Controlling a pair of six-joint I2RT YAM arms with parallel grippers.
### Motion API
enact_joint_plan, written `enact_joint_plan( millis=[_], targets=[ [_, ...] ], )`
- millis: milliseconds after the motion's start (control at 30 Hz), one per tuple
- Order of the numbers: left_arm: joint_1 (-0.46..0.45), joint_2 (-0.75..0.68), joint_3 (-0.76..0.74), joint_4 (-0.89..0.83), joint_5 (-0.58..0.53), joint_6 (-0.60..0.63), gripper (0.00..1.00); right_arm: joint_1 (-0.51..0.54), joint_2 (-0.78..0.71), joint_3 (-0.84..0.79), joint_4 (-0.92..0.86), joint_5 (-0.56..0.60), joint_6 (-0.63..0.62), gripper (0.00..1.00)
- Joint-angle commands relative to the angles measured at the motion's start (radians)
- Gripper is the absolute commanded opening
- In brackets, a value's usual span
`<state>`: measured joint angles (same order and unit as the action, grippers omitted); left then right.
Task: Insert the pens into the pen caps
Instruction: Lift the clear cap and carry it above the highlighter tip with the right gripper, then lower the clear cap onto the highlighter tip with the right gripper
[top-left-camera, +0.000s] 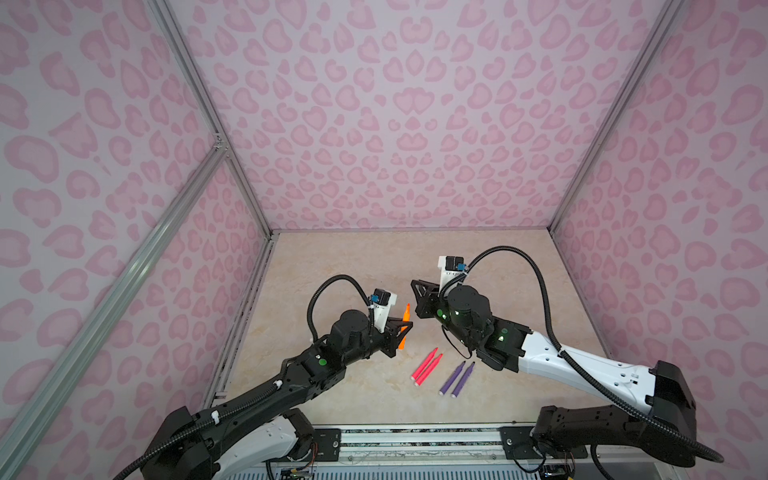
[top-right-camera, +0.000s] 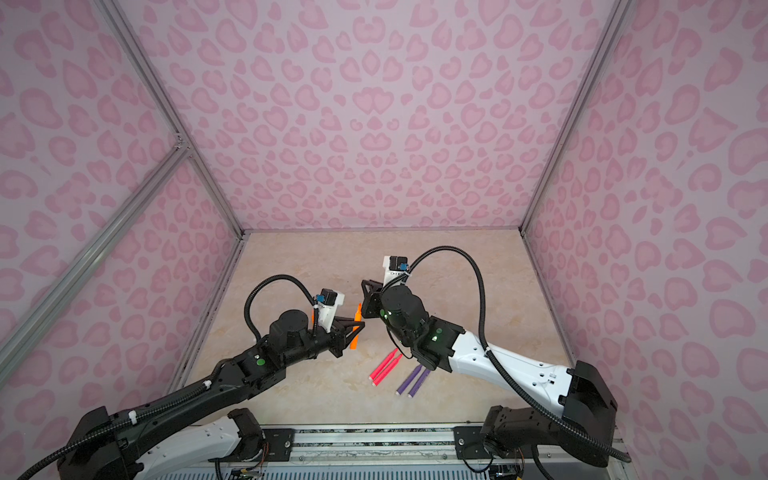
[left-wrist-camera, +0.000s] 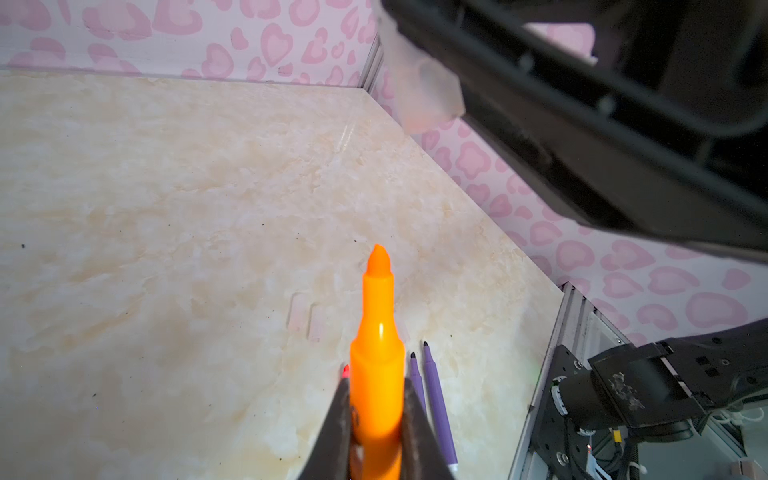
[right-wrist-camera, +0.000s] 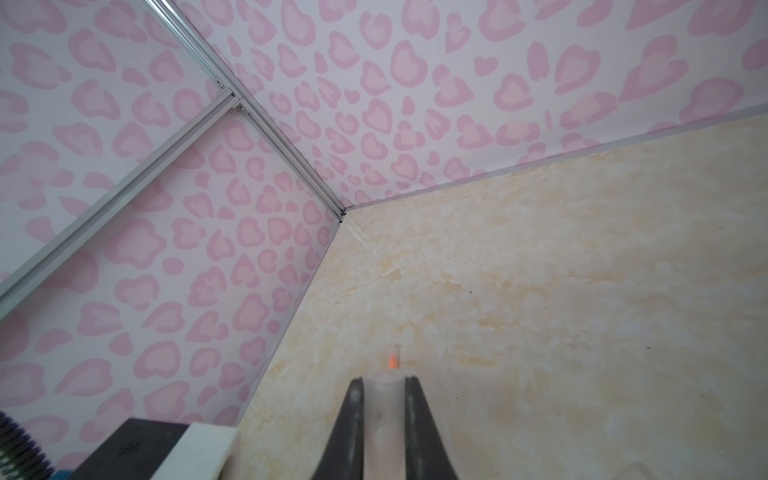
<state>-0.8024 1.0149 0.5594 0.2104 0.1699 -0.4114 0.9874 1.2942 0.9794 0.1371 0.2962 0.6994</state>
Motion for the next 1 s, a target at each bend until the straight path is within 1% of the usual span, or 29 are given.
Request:
enact_joint_plan(
  millis=[0,500,867,967],
  targets=[
    [0.001,-0.009,0.007,0.027,-0.022,0.0,0.03,0.013,0.019,0.008,0.041,0.031,0.0,0.0],
    [0.002,-0.011,0.009,0.018,-0.043,-0.003,0.03,0.04,0.08,0.006,0.054,0.031,0.034,0.0],
    [0.001,-0.029,0.0,0.01,-0.089,-0.007,0.03,0.065,0.103,-0.007,0.065,0.04,0.044,0.0],
    [0.002,-0.04,-0.006,0.008,-0.118,-0.019,0.03,0.065,0.102,-0.011,0.064,0.043,0.046,0.0]
  ],
)
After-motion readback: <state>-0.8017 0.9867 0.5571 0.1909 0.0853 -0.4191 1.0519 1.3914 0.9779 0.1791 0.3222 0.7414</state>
